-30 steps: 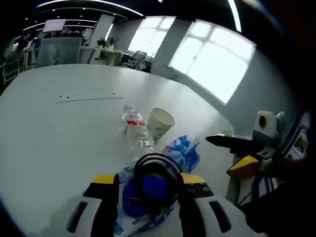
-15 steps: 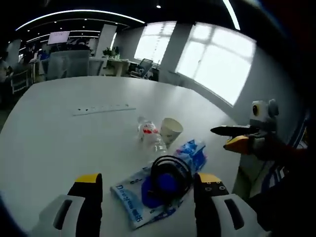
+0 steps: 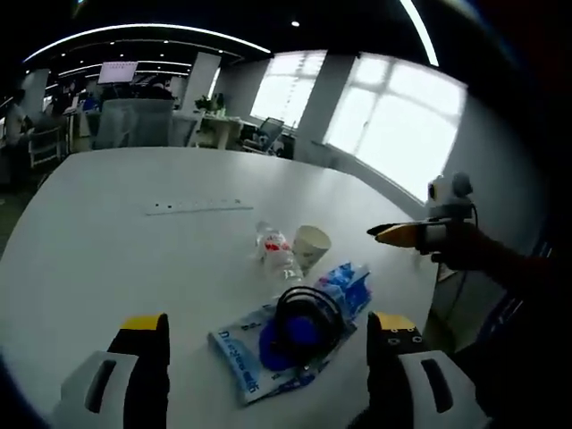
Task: Arrange the tabletop items into an orderly group along one side of the table until the central work area is clear of visible clutter.
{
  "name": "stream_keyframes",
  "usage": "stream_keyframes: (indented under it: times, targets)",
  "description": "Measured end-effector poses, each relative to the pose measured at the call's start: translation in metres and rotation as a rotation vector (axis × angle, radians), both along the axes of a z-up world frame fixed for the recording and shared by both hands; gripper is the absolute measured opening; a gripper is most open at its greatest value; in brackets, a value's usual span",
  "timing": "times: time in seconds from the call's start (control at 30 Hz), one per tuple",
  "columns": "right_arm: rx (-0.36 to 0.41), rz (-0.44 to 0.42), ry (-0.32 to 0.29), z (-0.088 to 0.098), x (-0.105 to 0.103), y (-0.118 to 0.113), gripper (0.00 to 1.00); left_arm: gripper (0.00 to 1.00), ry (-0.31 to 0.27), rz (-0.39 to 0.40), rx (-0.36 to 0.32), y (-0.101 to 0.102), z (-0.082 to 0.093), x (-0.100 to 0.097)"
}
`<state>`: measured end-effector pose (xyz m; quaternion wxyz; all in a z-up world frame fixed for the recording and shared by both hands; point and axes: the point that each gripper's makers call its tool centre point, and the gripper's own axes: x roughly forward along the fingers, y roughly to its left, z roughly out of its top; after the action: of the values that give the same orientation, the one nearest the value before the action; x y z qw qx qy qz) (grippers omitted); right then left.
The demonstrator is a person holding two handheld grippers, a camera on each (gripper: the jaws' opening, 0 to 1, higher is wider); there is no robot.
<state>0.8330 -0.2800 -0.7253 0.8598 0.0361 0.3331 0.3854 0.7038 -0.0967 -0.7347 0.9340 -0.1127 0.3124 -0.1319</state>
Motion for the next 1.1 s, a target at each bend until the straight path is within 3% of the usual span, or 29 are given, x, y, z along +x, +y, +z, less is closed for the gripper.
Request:
stream_keyframes:
  times: [0.27, 0.6, 0.7, 0.93, 1.1]
  targets:
    - [-0.01, 0.022, 0.015, 0.001, 0.028, 0.009, 0.83, 0.99, 0.016, -0.014, -0.007, 0.001, -0.003, -0.007]
    - [-0.045, 0.059, 0.032, -0.006, 0.057, 0.026, 0.78, 0.99, 0.012, -0.007, -0.012, 0.007, -0.001, -0.009]
    - [-0.025, 0.047, 0.079, -0.009, 0.062, 0.032, 0.76, 0.99, 0.017, -0.014, -0.016, 0.01, -0.003, -0.01]
    - [0.014, 0.021, 0.126, -0.013, 0.081, 0.042, 0.7, 0.99, 0.032, -0.03, -0.017, 0.014, -0.008, -0.007]
    - [0.036, -0.012, 0.181, -0.024, 0.092, 0.047, 0.7, 0.98, 0.025, -0.051, -0.016, 0.013, -0.01, -0.001]
